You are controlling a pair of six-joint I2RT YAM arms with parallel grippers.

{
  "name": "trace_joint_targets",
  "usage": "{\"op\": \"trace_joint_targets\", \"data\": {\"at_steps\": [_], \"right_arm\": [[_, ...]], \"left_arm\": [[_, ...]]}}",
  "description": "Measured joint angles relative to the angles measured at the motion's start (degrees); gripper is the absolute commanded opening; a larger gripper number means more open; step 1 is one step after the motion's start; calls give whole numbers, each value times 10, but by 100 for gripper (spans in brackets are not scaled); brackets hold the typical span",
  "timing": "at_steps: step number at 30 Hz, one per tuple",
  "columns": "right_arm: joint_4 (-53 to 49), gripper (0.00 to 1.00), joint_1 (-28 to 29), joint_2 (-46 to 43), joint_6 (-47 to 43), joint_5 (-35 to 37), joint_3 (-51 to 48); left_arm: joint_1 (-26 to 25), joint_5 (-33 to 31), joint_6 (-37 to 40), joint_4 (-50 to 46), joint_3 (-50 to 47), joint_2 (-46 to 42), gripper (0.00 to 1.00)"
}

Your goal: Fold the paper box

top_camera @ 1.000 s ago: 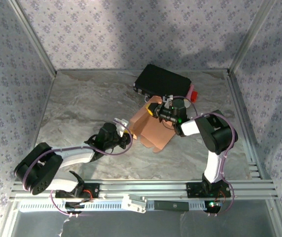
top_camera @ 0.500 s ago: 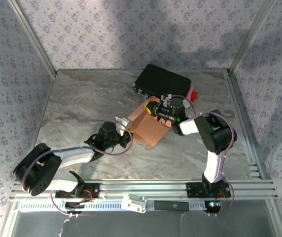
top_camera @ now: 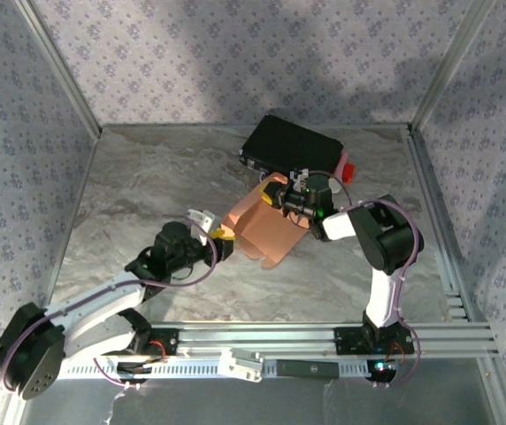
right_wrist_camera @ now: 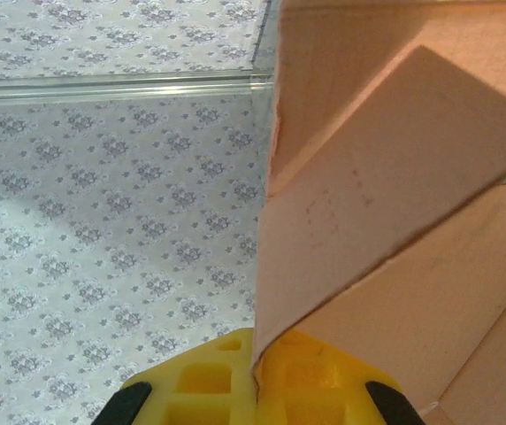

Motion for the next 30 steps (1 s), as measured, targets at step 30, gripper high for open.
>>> {"op": "trace_joint_targets", "data": {"at_steps": [30], "right_arm": [[12,0,-13,20,0,-35,7]], "left_arm": [[80,75,80,155,12,264,29]]}}
